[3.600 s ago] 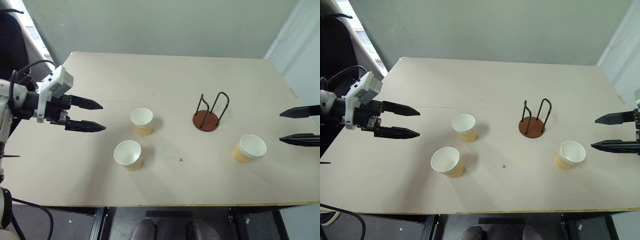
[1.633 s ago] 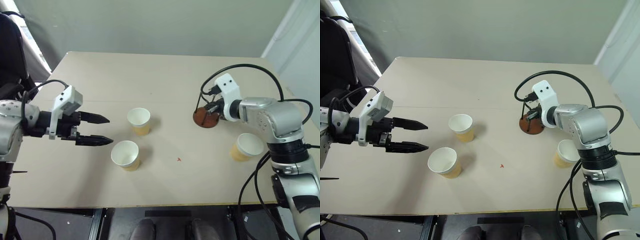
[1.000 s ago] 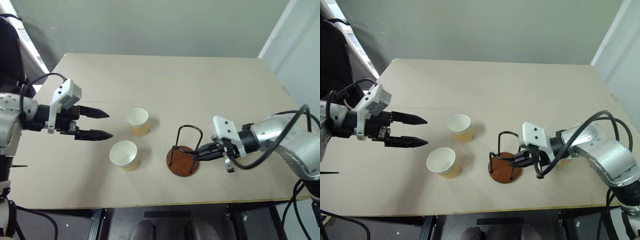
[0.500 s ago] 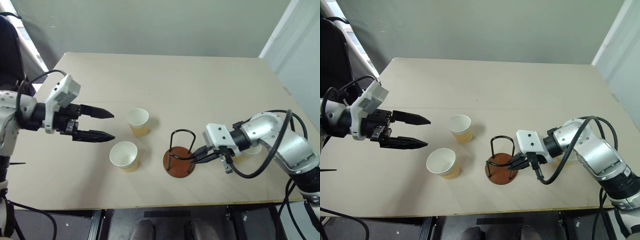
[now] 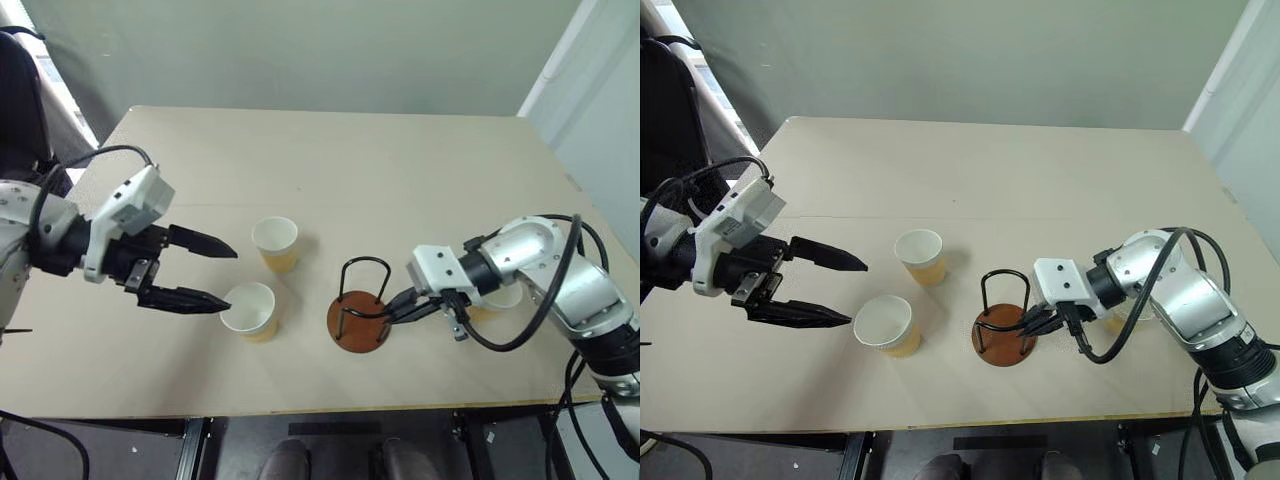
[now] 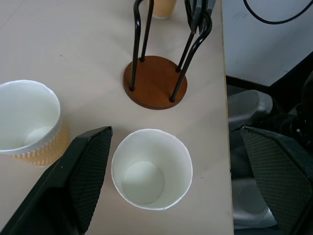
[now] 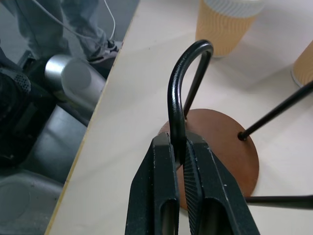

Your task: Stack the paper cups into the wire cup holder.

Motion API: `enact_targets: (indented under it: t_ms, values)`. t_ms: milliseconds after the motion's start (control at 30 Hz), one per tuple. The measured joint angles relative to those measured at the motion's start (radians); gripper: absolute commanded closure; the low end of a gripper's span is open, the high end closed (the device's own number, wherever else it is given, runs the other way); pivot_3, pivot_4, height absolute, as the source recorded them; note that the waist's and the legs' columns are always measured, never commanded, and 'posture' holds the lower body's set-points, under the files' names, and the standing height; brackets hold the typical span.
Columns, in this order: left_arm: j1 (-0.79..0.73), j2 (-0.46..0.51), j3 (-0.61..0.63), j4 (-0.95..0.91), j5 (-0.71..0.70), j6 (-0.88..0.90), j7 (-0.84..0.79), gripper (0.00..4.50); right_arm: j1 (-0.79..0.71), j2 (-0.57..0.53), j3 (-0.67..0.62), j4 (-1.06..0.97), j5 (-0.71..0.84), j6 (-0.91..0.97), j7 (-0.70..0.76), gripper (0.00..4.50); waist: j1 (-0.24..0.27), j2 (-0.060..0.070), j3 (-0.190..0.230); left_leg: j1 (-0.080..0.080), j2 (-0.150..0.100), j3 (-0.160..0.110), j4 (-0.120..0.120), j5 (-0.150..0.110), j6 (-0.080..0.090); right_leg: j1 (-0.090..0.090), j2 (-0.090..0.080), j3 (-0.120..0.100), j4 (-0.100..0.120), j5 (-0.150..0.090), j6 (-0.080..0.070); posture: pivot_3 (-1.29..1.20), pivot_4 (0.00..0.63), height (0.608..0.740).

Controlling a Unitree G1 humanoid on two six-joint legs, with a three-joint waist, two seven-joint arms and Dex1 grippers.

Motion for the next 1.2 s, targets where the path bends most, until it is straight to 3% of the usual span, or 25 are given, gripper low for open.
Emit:
enact_targets:
  t_ms: [33,233,400,533,633,700,833,1200]
  values:
    - [0.0,0.0,0.0,-0.005,-0.002,0.0,0.0,0.0,-0.004,-0.002,0.0,0.001,-0.002,0.007,0.003,3.79,0.0,0.0,0.0,0.0,0.0,0.0,0.0,0.0,0.0,0.0,0.0,0.0,0.0,0.0,0.0,0.0,0.15,0.74]
    - [-0.02,-0.004,-0.004,-0.007,-0.023,0.008,-0.001,0.0,-0.012,-0.014,-0.001,0.001,-0.005,0.04,0.013,1.67,0.0,0.0,0.0,0.0,0.0,0.0,-0.001,0.0,0.0,0.0,0.0,0.0,0.0,0.0,0.0,0.0,0.15,0.74]
    - [-0.065,-0.023,-0.039,0.009,-0.017,0.001,-0.004,0.0,-0.058,-0.099,-0.09,-0.02,0.054,0.117,0.022,1.67,0.003,0.001,0.0,-0.001,0.0,0.0,-0.002,0.0,0.0,0.0,0.0,0.0,0.0,0.0,0.0,0.0,0.15,0.74]
    - [-0.101,-0.05,-0.083,0.038,0.005,-0.012,-0.007,0.0,-0.077,-0.295,-0.291,-0.038,0.163,0.235,0.054,1.67,0.019,0.001,0.0,-0.001,0.0,-0.001,-0.005,0.0,0.0,0.001,0.0,0.0,-0.002,0.0,-0.001,0.0,0.15,0.74]
    - [-0.123,-0.068,-0.106,0.06,0.015,-0.023,-0.009,0.0,0.083,-0.464,-0.407,-0.064,0.174,0.253,0.096,1.67,0.026,0.0,0.0,-0.001,0.001,-0.001,-0.006,0.0,-0.001,0.002,0.0,0.0,-0.003,0.0,-0.001,0.0,0.15,0.74]
    - [-0.135,-0.076,-0.119,0.068,0.017,-0.03,-0.009,0.0,0.213,-0.518,-0.442,-0.074,0.162,0.247,0.106,1.67,0.027,0.0,0.0,0.0,0.001,0.0,-0.006,0.0,-0.001,0.002,0.0,0.001,-0.003,0.0,-0.001,0.0,0.15,0.74]
    - [-0.146,-0.09,-0.151,0.068,0.016,-0.037,-0.01,0.0,0.359,-0.543,-0.448,-0.06,0.085,0.186,0.058,1.67,0.016,0.0,0.001,0.003,0.001,0.003,-0.004,0.0,-0.001,0.001,-0.001,0.003,-0.002,0.0,-0.001,0.0,0.15,0.74]
    - [-0.137,-0.084,-0.144,0.054,0.007,-0.038,-0.011,0.0,0.308,-0.486,-0.328,0.043,-0.043,0.064,-0.022,1.67,0.011,0.0,0.001,0.005,0.002,0.003,-0.005,0.0,0.0,0.003,0.0,0.003,0.0,0.0,-0.001,0.0,0.15,0.74]
